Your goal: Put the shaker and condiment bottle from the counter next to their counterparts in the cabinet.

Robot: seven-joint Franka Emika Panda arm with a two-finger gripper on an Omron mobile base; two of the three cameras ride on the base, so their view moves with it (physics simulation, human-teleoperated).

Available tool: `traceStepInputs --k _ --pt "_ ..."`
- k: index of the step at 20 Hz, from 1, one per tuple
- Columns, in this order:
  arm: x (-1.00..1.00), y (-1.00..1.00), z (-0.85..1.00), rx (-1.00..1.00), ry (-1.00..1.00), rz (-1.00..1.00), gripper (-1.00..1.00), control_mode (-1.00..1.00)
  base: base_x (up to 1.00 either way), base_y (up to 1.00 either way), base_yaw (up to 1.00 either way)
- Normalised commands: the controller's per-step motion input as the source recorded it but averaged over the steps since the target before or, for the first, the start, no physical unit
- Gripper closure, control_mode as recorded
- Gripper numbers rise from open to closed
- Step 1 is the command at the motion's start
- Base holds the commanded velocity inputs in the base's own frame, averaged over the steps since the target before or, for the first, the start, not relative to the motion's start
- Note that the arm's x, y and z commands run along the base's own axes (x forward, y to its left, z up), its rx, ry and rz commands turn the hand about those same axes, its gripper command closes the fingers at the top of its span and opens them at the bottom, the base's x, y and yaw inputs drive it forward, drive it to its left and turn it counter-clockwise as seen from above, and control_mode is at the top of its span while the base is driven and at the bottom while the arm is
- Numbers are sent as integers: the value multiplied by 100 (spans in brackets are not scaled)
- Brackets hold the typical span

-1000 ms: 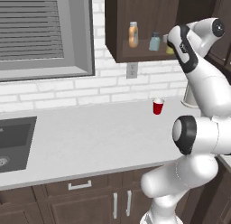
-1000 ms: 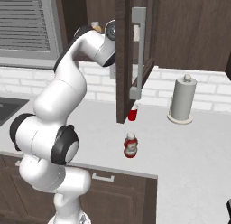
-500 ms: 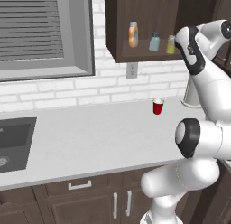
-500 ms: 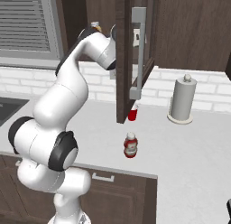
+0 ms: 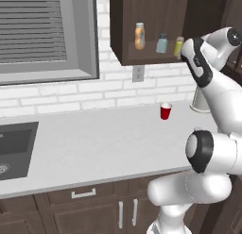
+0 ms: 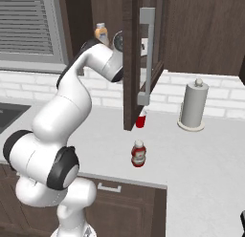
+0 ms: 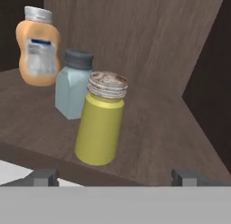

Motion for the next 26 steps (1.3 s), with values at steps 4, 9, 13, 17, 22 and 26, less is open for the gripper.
traceStepInputs --k 4,9,13,17,22,26 --pt "-12 2 -9 -2 3 -2 -100 -100 0 0 0" --pt "-4 2 0 0 0 0 -100 -100 0 0 0" --pt "-36 19 0 -11 -10 -4 -100 -100 0 0 0" --pt "-53 19 0 -15 -14 -14 -100 -100 0 0 0" --pt "-36 15 -15 -11 -2 -35 -100 -100 0 0 0" --pt "-12 18 -52 -6 0 -46 -100 -100 0 0 0"
